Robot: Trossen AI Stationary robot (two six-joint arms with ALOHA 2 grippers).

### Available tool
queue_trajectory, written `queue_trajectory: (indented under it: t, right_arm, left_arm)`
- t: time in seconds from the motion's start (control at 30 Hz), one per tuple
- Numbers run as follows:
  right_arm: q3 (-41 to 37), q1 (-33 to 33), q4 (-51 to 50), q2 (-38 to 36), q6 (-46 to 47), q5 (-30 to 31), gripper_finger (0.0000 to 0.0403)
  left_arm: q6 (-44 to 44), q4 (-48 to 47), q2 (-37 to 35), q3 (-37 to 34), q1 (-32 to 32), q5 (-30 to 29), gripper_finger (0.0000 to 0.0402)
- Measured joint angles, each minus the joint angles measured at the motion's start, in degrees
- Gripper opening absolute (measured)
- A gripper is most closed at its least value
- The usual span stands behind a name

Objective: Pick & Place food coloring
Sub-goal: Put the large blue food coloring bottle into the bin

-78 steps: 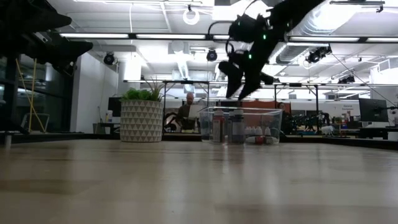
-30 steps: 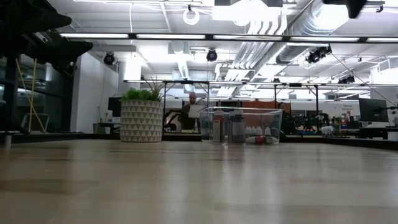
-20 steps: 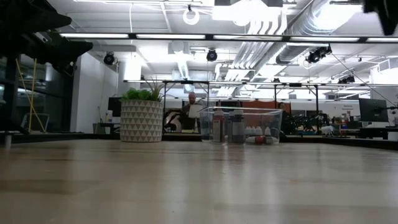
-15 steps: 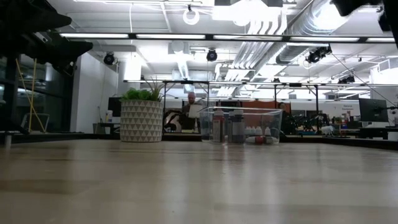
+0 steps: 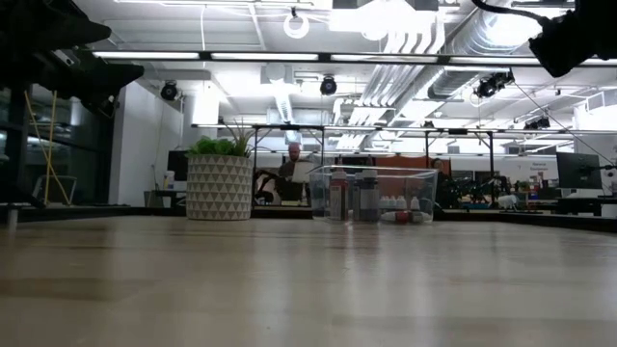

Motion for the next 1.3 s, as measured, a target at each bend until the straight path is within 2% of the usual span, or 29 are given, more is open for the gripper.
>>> queue_trajectory:
  t: [0.4, 1.17, 1.3]
  right_arm:
    - [0.0, 1.9, -0.4, 3.9, 1.3, 0.0, 0.0246]
    - [-0.1, 4.4, -0.5, 4.5, 10.7, 2.1, 0.0246]
    - [-1.8, 4.4, 2.4, 4.5, 11.7, 1.6, 0.0245]
  left_arm:
    - [0.0, 0.0, 0.0, 0.0, 0.0, 0.0, 0.0271]
    - [0.0, 0.0, 0.0, 0.0, 0.0, 0.0, 0.0271]
    - [0.0, 0.0, 0.0, 0.0, 0.0, 0.0, 0.0271]
